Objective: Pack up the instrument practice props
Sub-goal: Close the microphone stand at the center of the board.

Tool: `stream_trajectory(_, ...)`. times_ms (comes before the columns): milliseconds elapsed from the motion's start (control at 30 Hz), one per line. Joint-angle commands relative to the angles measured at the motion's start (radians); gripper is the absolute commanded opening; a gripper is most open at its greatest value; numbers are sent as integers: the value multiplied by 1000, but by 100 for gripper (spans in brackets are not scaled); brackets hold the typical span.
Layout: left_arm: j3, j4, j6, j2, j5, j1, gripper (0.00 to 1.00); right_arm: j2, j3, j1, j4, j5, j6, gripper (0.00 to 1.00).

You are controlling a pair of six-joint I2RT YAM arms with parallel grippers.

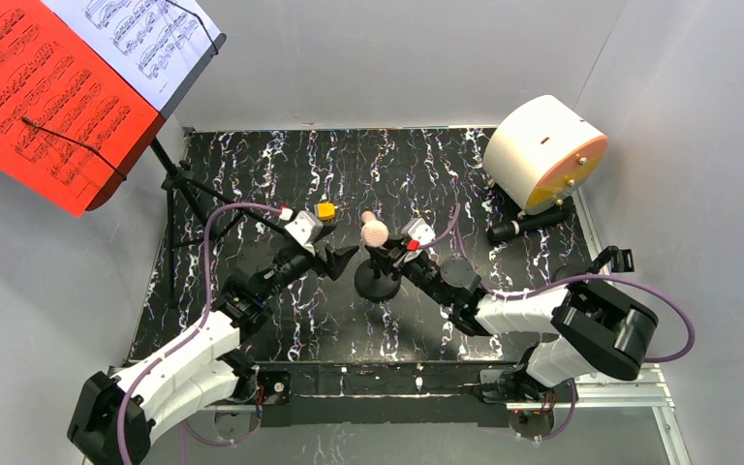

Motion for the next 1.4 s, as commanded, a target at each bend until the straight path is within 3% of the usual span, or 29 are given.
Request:
stream_trajectory(0, 14, 71, -48, 29, 48, -3, 68, -77, -7, 3, -67, -82, 8, 42)
stream_trajectory(133, 10, 97, -73, 48, 59, -3, 69, -186, 18, 3, -219, -99, 10, 61)
stream_trajectory(367, -3, 149, -106, 61, 80, -3, 70, -409, 49, 3, -533, -103, 71, 75)
stream_trajectory(733, -3, 96, -102, 44, 30, -38, 70, -705, 232, 4, -1048, 39, 183, 90)
stream_trajectory(833, 14, 43, -108, 67, -26, -65, 71, -678, 345, 4, -1162, 43, 218, 92)
stream_trajectory(1100, 37, 20, -155, 125, -72, -102, 71, -407, 697, 3, -1452, 108, 257, 94)
stream_trajectory(1367, 24, 89, -210, 155, -67, -117, 70, -313, 728, -31, -1469, 31, 270, 91)
